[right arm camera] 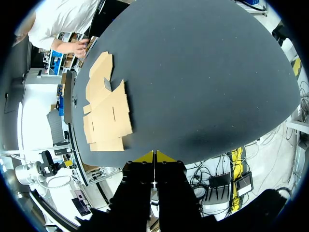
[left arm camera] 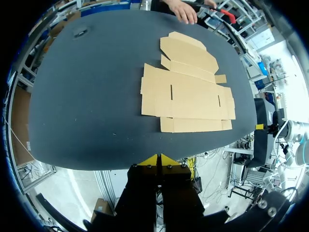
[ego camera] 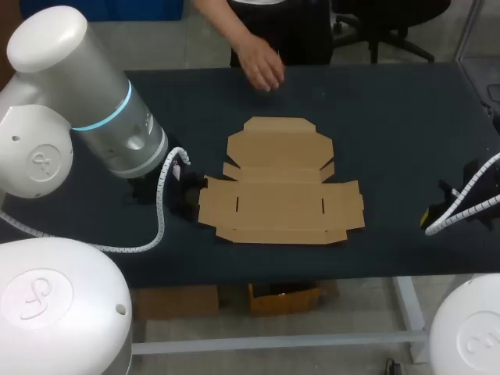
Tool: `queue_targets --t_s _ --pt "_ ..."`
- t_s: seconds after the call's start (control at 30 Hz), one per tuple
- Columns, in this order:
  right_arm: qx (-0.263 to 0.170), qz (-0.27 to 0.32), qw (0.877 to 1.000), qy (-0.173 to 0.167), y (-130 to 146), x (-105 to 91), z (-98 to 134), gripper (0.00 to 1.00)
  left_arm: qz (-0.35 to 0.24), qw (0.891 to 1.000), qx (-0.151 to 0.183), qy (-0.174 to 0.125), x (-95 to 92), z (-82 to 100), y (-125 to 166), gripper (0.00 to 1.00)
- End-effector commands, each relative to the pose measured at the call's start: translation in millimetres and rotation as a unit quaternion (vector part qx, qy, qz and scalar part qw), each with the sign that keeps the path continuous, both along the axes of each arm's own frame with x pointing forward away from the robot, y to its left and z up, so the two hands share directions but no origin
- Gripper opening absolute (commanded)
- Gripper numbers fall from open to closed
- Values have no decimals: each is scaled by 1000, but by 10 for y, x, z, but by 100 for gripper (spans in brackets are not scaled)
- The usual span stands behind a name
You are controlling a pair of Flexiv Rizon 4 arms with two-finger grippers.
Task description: Assemble the packaging by folding the flat box into shape, placing the metal phone stand inside, and closing the box properly
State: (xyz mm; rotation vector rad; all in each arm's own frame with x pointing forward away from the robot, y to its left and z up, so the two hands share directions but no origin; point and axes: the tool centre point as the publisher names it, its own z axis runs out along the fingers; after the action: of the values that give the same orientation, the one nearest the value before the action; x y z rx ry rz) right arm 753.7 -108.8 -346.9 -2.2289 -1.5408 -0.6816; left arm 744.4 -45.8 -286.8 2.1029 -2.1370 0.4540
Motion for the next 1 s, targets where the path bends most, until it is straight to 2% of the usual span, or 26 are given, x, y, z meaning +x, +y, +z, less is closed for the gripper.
queue_targets --t_s 0.03,0.37,0.67,0.97,1.0 --pt "15 1 1000 2 -87 15 -10 0 -2 1000 -5 5 29 -32 20 0" --pt "20 -8 1000 0 -215 16 -5 0 -7 1000 -9 4 38 -33 28 0" --pt "22 -9 1000 3 -229 76 -30 0 4 1000 -17 7 146 -54 68 0" --pt "35 12 999 -7 -282 251 -5 0 26 1000 -12 -5 147 -79 53 0" --pt "38 17 999 -7 -297 284 -10 4 30 999 -12 -5 162 -82 59 0"
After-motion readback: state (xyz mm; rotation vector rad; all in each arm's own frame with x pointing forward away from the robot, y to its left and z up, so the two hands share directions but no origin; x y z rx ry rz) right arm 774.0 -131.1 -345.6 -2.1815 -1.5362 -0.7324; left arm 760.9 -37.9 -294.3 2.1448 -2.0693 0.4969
